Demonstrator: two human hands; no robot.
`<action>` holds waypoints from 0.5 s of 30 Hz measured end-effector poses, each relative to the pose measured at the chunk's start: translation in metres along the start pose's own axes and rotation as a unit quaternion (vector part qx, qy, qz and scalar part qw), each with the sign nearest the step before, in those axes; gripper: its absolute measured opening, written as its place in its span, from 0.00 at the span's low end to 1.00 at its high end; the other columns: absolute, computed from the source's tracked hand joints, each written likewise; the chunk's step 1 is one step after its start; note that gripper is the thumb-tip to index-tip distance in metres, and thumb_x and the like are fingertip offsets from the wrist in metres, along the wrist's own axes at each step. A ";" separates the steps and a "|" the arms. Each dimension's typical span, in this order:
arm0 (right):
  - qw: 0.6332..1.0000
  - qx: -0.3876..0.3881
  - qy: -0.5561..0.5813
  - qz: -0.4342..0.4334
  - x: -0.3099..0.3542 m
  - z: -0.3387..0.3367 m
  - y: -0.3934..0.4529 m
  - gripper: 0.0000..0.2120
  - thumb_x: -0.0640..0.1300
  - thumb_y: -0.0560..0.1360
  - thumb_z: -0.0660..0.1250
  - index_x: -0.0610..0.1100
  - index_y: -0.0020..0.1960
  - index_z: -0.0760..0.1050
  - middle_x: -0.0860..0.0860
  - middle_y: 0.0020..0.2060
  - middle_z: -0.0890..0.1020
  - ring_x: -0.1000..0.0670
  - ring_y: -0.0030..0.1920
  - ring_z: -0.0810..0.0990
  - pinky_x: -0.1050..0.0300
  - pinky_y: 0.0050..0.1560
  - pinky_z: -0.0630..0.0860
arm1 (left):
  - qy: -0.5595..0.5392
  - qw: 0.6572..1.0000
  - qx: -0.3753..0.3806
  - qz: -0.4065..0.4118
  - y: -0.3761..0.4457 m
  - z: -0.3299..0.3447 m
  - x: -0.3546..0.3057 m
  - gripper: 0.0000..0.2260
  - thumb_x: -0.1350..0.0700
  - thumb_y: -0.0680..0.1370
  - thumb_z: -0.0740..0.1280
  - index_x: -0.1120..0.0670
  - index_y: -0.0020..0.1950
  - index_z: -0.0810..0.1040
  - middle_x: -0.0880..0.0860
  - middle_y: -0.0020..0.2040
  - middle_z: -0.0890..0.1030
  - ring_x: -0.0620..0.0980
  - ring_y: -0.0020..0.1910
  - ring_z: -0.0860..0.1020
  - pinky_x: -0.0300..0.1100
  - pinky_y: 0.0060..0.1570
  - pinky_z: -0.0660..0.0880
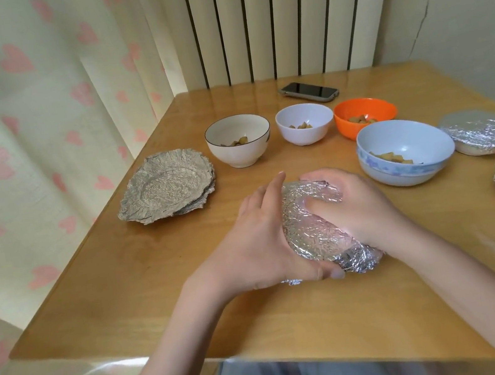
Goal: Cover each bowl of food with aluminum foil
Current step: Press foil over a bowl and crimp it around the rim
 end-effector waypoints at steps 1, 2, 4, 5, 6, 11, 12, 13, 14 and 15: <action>0.999 0.016 0.029 0.006 0.000 -0.001 0.000 0.19 0.49 0.74 0.69 0.51 0.64 0.74 0.56 0.61 0.78 0.57 0.59 0.76 0.58 0.61 0.73 | -0.011 1.000 0.014 -0.003 -0.001 -0.001 0.000 0.64 0.40 0.60 0.80 0.48 0.79 0.36 0.47 0.80 0.48 0.41 0.76 0.41 0.37 0.72 0.42; 0.998 0.038 0.055 0.011 -0.001 -0.003 0.000 0.19 0.49 0.75 0.67 0.51 0.66 0.73 0.56 0.61 0.77 0.58 0.57 0.77 0.60 0.60 0.74 | -0.024 0.999 0.033 -0.006 -0.002 -0.003 0.002 0.64 0.40 0.61 0.80 0.45 0.78 0.33 0.47 0.80 0.44 0.38 0.73 0.37 0.38 0.71 0.39; 0.996 0.041 0.077 0.005 -0.004 -0.016 0.001 0.17 0.49 0.79 0.61 0.51 0.68 0.71 0.55 0.61 0.77 0.59 0.59 0.76 0.61 0.63 0.71 | -0.070 0.996 0.050 -0.003 -0.004 -0.010 0.008 0.59 0.34 0.64 0.75 0.41 0.77 0.33 0.44 0.80 0.40 0.36 0.72 0.34 0.41 0.73 0.36; 0.996 0.012 0.087 0.002 -0.007 -0.025 0.001 0.15 0.48 0.80 0.59 0.52 0.67 0.71 0.55 0.60 0.78 0.59 0.60 0.75 0.57 0.66 0.70 | -0.110 0.994 0.029 0.006 -0.005 -0.017 0.010 0.54 0.29 0.65 0.70 0.40 0.78 0.37 0.42 0.80 0.42 0.36 0.75 0.37 0.43 0.76 0.39; 0.994 -0.026 0.106 0.002 -0.010 -0.033 -0.001 0.14 0.47 0.81 0.57 0.53 0.65 0.71 0.56 0.58 0.79 0.57 0.61 0.75 0.52 0.68 0.68 | -0.153 0.988 -0.015 0.017 -0.005 -0.024 0.013 0.48 0.27 0.67 0.63 0.40 0.79 0.44 0.41 0.80 0.48 0.36 0.77 0.44 0.42 0.77 0.45; 0.973 -0.149 0.166 0.065 -0.015 -0.020 -0.025 0.16 0.44 0.82 0.56 0.45 0.67 0.72 0.55 0.62 0.75 0.58 0.64 0.71 0.61 0.68 0.63 | -0.290 0.951 -0.111 -0.004 0.021 -0.016 0.027 0.38 0.28 0.71 0.51 0.48 0.75 0.67 0.43 0.72 0.71 0.36 0.71 0.66 0.43 0.75 0.58; 0.970 -0.151 0.174 0.082 -0.015 -0.011 -0.027 0.16 0.45 0.82 0.57 0.46 0.67 0.72 0.56 0.63 0.74 0.58 0.64 0.70 0.63 0.67 0.63 | -0.295 0.951 -0.092 -0.008 0.027 -0.011 0.027 0.37 0.27 0.71 0.51 0.47 0.73 0.69 0.43 0.70 0.73 0.38 0.70 0.68 0.47 0.75 0.59; 0.964 -0.149 0.195 0.099 -0.017 -0.003 -0.028 0.15 0.45 0.81 0.57 0.48 0.65 0.73 0.56 0.62 0.75 0.57 0.64 0.71 0.60 0.68 0.63 | -0.303 0.950 -0.077 -0.015 0.031 -0.006 0.027 0.35 0.27 0.70 0.52 0.46 0.70 0.71 0.44 0.69 0.75 0.39 0.69 0.70 0.49 0.74 0.61; 0.954 -0.148 0.231 0.120 -0.021 0.005 -0.028 0.12 0.45 0.81 0.58 0.50 0.61 0.75 0.55 0.61 0.77 0.54 0.63 0.73 0.55 0.69 0.65 | -0.319 0.945 -0.070 -0.023 0.035 -0.003 0.028 0.34 0.27 0.70 0.53 0.45 0.66 0.74 0.45 0.66 0.77 0.42 0.67 0.73 0.51 0.73 0.63; 0.940 -0.145 0.273 0.143 -0.024 0.011 -0.027 0.09 0.46 0.80 0.59 0.52 0.56 0.76 0.53 0.60 0.78 0.51 0.63 0.75 0.50 0.69 0.67 | -0.334 0.939 -0.070 -0.034 0.038 0.000 0.032 0.32 0.26 0.69 0.55 0.45 0.63 0.76 0.46 0.63 0.79 0.44 0.65 0.75 0.52 0.71 0.65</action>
Point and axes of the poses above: each hand's wrist, its own y-axis towards the middle knuckle, its own z-axis out of the palm, x = y × z, the point moved 5 cm from there along y, towards the middle knuckle
